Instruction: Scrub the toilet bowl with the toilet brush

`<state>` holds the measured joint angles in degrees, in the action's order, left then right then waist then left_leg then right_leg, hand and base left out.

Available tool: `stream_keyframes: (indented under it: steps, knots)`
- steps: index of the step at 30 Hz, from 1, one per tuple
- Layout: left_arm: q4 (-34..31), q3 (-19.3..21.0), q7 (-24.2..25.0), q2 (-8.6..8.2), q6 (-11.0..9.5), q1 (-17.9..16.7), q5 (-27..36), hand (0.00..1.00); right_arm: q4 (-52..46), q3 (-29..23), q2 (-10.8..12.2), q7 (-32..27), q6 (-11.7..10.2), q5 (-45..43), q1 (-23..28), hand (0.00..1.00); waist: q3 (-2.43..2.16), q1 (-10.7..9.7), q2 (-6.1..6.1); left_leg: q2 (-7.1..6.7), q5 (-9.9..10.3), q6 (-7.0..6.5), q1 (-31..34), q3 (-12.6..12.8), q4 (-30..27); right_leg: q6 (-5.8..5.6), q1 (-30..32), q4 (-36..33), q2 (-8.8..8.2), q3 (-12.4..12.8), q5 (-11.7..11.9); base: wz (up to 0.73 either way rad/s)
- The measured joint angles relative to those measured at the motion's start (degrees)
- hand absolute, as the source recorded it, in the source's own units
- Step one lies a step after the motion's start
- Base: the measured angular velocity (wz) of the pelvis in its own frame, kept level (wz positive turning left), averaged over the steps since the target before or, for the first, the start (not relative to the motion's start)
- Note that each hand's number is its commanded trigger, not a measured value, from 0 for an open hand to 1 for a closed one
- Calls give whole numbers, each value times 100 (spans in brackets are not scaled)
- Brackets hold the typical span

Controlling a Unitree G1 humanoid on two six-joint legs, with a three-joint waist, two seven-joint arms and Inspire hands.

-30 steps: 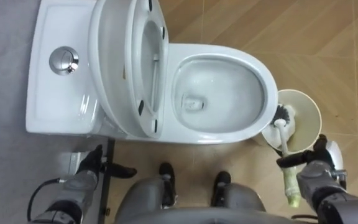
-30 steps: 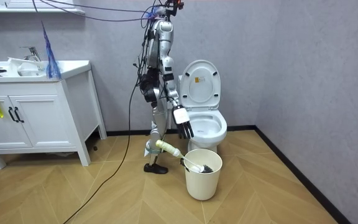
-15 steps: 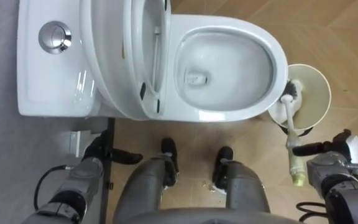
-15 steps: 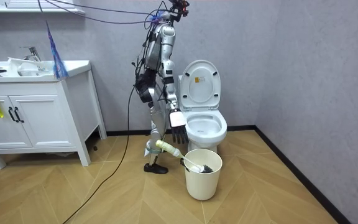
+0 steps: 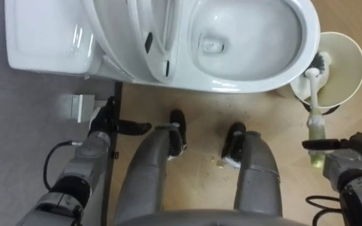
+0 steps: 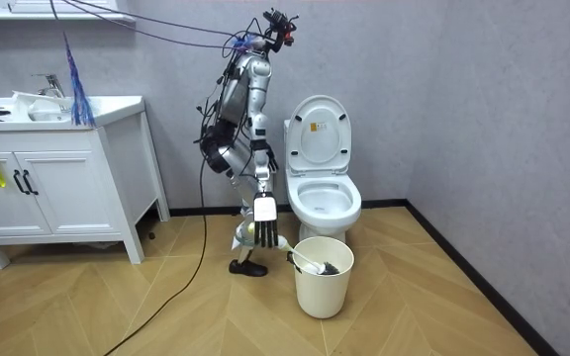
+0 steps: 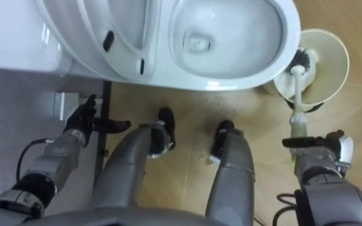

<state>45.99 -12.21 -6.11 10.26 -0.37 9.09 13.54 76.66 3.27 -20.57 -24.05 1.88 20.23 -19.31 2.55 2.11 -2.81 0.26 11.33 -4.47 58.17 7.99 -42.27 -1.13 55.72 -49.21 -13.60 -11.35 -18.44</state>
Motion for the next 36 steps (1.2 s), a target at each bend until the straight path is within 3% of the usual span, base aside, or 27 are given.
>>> stream_keyframes:
  steps: [5,9,16,17,18,20,36]
  knots:
    - [-195,-155,0,7,0,95,14,0,-32,69,-64,182,67,133,-148,0,-2,45,-104,8,64,32,325,-10,-377,74,362,-467,-52,63,-146,3]
    - [-226,-157,0,40,0,217,41,0,-60,114,-123,283,62,187,-235,0,1,172,-149,102,95,83,630,2,-677,186,659,-785,-38,53,-235,2]
    - [-334,-180,-10,68,6,214,40,0,-62,117,-192,365,63,218,-308,0,2,156,-164,141,144,172,849,-59,-897,298,853,-1066,-64,14,-360,6]
    - [-337,-183,-12,68,6,227,40,0,-76,115,-191,365,56,218,-314,7,2,150,-164,143,144,172,872,-58,-911,312,879,-1087,-74,9,-369,4]
    - [-345,-183,-19,68,6,252,40,0,-80,109,-195,360,49,218,-323,20,2,146,-164,140,144,172,906,-56,-926,325,915,-1115,-94,0,-377,4]
    - [-430,-182,-62,71,6,263,39,0,-86,109,-203,359,44,219,-335,100,2,146,-163,134,143,171,970,-53,-958,343,984,-1165,-126,-15,-390,5]
    - [-768,-251,-91,196,-8,137,47,0,-73,355,-228,435,-49,672,-277,100,1,141,-164,139,317,178,1043,-39,-1190,311,1048,-1358,-133,23,-550,0]
